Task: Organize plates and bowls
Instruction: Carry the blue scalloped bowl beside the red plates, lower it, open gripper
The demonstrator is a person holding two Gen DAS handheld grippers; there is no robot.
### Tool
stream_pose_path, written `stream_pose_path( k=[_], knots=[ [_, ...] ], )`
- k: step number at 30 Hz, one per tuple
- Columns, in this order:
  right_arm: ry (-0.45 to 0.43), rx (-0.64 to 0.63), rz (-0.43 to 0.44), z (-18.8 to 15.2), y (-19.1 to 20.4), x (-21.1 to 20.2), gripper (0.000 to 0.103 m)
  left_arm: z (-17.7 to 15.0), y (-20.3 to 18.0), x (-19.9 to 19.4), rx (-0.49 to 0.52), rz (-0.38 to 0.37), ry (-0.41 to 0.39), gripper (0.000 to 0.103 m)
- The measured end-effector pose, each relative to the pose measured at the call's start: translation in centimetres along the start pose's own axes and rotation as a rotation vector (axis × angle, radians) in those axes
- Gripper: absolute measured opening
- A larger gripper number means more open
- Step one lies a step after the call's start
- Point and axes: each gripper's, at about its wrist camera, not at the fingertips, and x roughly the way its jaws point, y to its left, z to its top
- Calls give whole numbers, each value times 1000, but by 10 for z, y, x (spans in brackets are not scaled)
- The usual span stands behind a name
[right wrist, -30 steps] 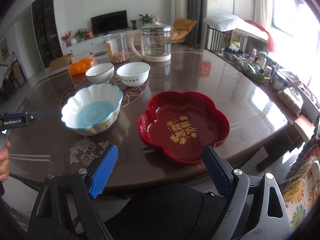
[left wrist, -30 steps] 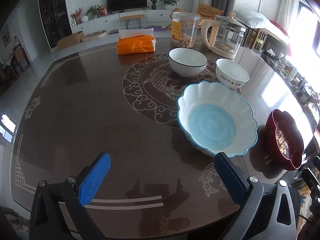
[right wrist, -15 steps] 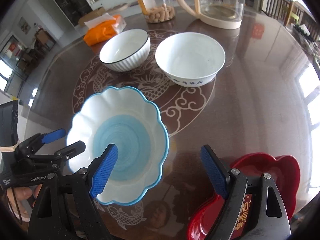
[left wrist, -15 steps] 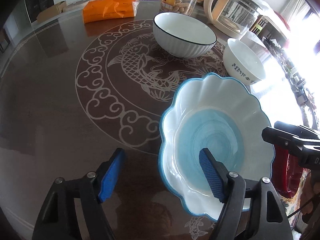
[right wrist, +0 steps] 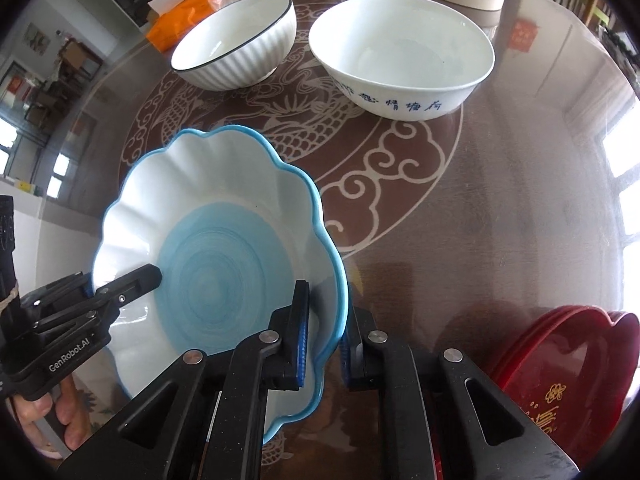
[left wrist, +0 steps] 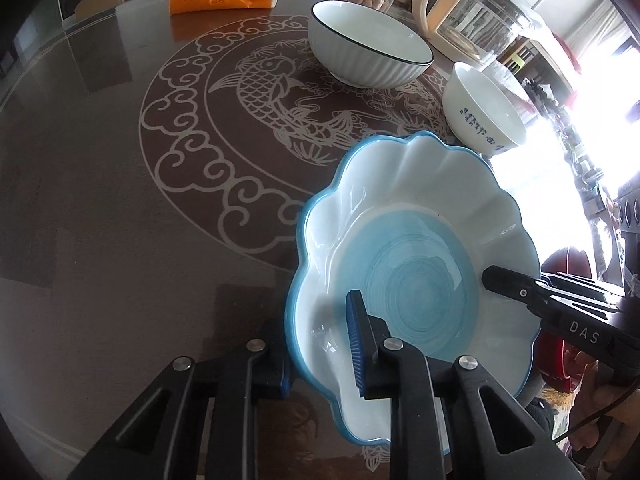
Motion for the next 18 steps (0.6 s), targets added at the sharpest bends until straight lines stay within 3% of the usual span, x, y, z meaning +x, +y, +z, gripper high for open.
stream_pose_path(
  k=[12,18],
  knots=[
    [-2,-11,62,-57,48,2,15,-54,39,-29,-14,35,14,22],
    [-9,21,77,-60,56,6,15,-52,39,-36,-8,60,-11,22]
  ],
)
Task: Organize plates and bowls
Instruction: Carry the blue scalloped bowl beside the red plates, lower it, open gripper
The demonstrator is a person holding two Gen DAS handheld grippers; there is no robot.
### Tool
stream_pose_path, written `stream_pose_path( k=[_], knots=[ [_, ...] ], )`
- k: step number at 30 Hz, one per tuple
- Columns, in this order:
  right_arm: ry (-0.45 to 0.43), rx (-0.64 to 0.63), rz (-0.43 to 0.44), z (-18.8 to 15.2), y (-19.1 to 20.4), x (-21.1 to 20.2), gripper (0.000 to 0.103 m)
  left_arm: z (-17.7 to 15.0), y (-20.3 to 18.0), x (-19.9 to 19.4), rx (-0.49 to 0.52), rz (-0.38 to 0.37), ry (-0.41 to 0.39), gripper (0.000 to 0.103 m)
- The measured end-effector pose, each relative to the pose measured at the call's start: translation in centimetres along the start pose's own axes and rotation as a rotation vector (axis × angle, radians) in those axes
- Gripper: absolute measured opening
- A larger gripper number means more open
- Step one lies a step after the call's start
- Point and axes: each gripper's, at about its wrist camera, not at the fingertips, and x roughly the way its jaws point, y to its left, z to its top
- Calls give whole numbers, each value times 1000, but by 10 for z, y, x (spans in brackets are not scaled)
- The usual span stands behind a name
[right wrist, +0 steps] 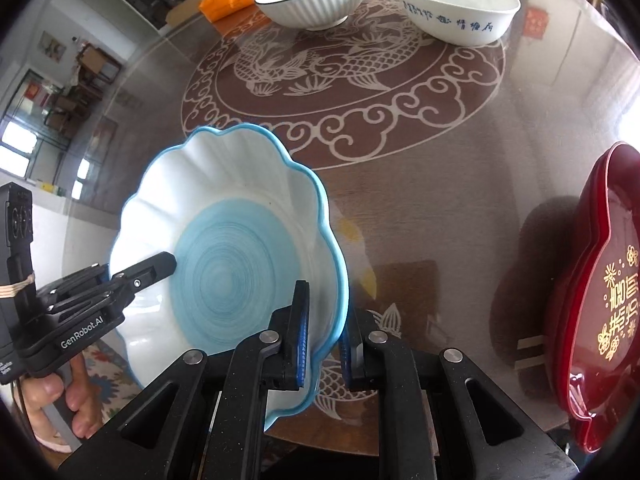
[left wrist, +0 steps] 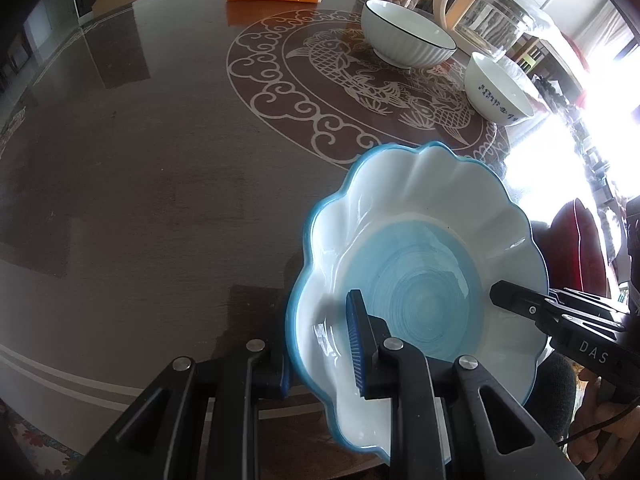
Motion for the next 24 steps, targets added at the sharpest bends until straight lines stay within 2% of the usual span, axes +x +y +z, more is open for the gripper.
stream_pose_path(
  k=[7,16,20,22,23,24],
  knots=[
    [-12,8,6,-13,12,-6,16,7,3,-8,-1,16,-42,22],
    [-34,-3,-9,-14,22,7,16,-4,16,2,-18,14,-17,23],
    [-57,-3,-8,-17,21,7,16,-7,14,1,-8,17,-45,23],
    [-66,-10,-3,-22,21,5,24,-7,13,1,0,23,-59,23],
    [-71,-14,-24,-22,21,6,34,-7,14,0,6,23,-65,25],
    [-81,-16,-46,-23,20,6,66,-6,16,-2,7,26,-76,26]
  ],
)
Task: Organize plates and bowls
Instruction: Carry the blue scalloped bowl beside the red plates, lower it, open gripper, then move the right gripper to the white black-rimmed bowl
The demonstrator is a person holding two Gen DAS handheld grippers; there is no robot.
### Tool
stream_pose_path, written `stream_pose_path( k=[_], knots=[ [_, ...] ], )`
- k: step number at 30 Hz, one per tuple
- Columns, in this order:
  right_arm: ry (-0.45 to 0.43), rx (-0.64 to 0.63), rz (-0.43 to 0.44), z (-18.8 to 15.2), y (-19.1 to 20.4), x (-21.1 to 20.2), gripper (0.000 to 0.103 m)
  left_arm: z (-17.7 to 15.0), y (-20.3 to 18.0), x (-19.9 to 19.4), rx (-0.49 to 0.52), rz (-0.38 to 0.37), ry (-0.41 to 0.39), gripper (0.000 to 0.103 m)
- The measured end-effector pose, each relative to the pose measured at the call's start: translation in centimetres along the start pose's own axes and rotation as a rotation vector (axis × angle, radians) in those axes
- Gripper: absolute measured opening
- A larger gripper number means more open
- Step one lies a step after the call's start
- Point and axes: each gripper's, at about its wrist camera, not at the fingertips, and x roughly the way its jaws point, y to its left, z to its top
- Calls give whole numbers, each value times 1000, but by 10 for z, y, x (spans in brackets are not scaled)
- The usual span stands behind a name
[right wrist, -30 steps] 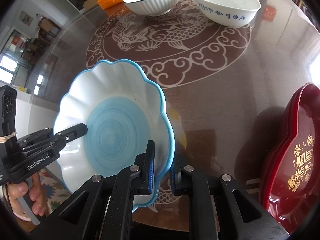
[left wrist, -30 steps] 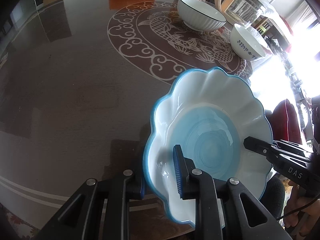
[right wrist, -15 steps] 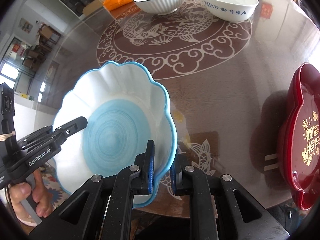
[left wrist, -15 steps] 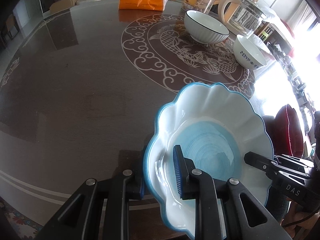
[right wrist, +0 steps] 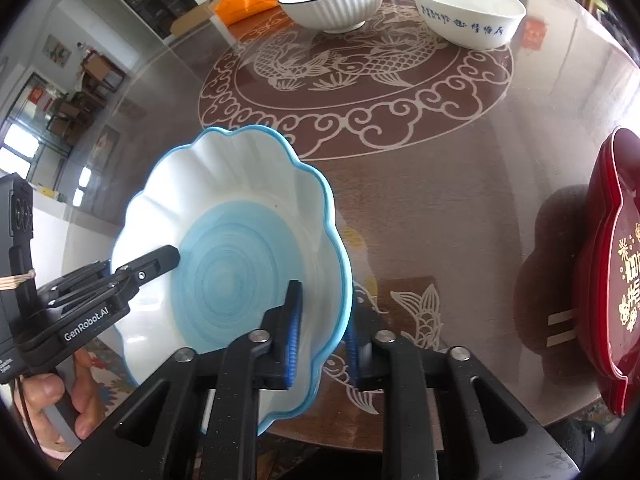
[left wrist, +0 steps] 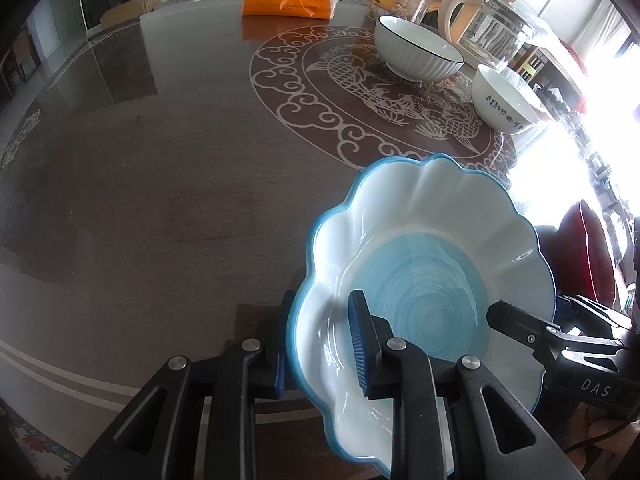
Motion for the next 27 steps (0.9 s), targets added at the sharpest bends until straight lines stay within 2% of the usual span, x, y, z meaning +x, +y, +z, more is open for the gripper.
stream_pose_path(
  k=[1,2,3,4,5,6,11,15,19,23,27],
  knots=[
    [-15,-1,-12,-2,-2,-1,76,1,3,-3,-8,4,-19,26],
    [-26,2,-22,-5,-4,-2,75,1,8,-8,-19,13,-41,30],
    [-38,4,-27,-8,-7,-4,75,3,12,-11,-31,11,-56,42],
    [-47,9,-32,-11,-9,-6,75,4,18,-17,-47,25,-78,50],
    [-58,17,-36,-14,-12,-9,75,6,23,-24,-63,40,-109,65],
    [-71,22,-37,-16,-14,-14,75,8,28,-32,-74,56,-144,73],
    [-172,3,-68,-26,-11,-48,75,17,43,-75,-89,129,-240,79],
    [-313,-25,-134,-36,3,-88,75,17,37,-113,-49,194,-308,81],
    [-448,-47,-226,-47,14,-121,75,14,20,-145,-8,203,-368,81],
    [-434,-54,-269,-48,13,-130,76,14,-2,-164,49,219,-404,92],
    [-455,4,-273,-51,1,-141,76,9,-22,-173,87,293,-451,97]
  ],
)
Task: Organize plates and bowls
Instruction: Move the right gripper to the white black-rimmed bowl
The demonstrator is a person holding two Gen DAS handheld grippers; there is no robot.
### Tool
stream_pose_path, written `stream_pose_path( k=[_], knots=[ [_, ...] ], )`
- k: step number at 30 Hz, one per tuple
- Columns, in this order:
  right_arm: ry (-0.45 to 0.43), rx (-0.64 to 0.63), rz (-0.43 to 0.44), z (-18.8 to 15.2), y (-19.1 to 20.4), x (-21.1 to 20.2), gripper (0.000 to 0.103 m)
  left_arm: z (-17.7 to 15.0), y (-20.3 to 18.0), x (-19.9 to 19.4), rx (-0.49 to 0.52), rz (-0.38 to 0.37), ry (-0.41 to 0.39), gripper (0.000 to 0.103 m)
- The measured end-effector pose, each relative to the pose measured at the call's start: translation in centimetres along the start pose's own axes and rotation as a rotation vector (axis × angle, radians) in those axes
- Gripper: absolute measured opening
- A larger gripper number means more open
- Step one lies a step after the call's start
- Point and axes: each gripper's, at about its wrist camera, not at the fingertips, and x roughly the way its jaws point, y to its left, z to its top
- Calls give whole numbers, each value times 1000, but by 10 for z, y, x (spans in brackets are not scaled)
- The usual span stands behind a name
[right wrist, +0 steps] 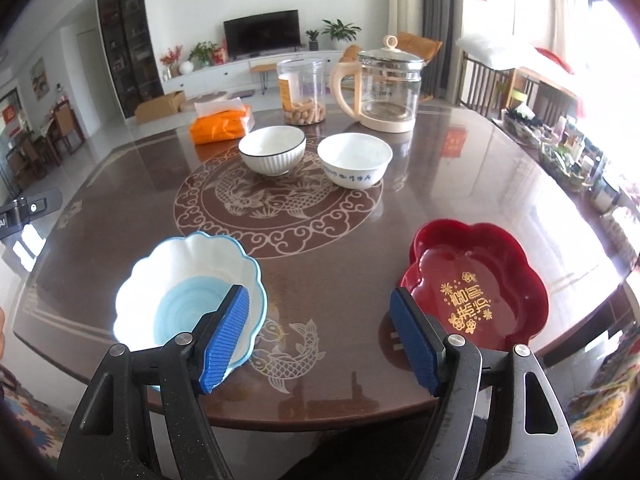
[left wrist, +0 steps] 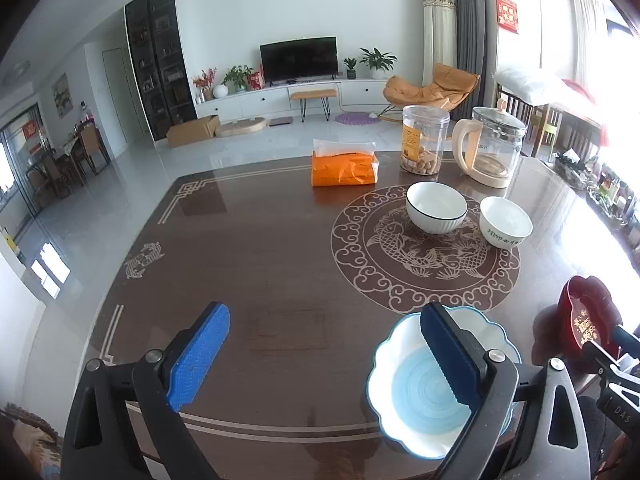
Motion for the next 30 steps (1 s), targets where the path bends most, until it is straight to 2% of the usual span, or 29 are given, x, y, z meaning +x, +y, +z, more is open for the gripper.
stream_pose_path(
  k=[2,5,7,10,14,16,21,25,27,30],
  knots=[
    [-9,7,-29,0,-3,-4,76,-2,-7,-1,16,15,-1,97],
    [-23,-6,-94,-1,-1,-12,76,-3,-14,0,18,-10,25,97],
    [-39,-30,-103,-2,2,-19,76,-5,-16,1,3,-24,41,97],
    [-117,-70,-121,-4,6,-35,76,-9,-21,3,0,-53,49,97],
    [-255,-96,-170,-4,7,-60,76,-12,-29,7,12,-54,59,97],
    [-292,-88,-154,-3,4,-67,76,-12,-31,8,19,-51,44,97],
    [-296,-26,-71,-1,-10,-65,76,-11,-35,13,26,-46,17,97],
    [-362,-15,39,6,-16,-63,76,1,-35,31,33,-82,69,97],
    [-270,-61,100,24,-13,-44,77,17,-30,51,14,-117,119,97],
    [-110,-83,199,63,-15,-8,76,48,-21,89,-36,-115,180,97]
  ],
)
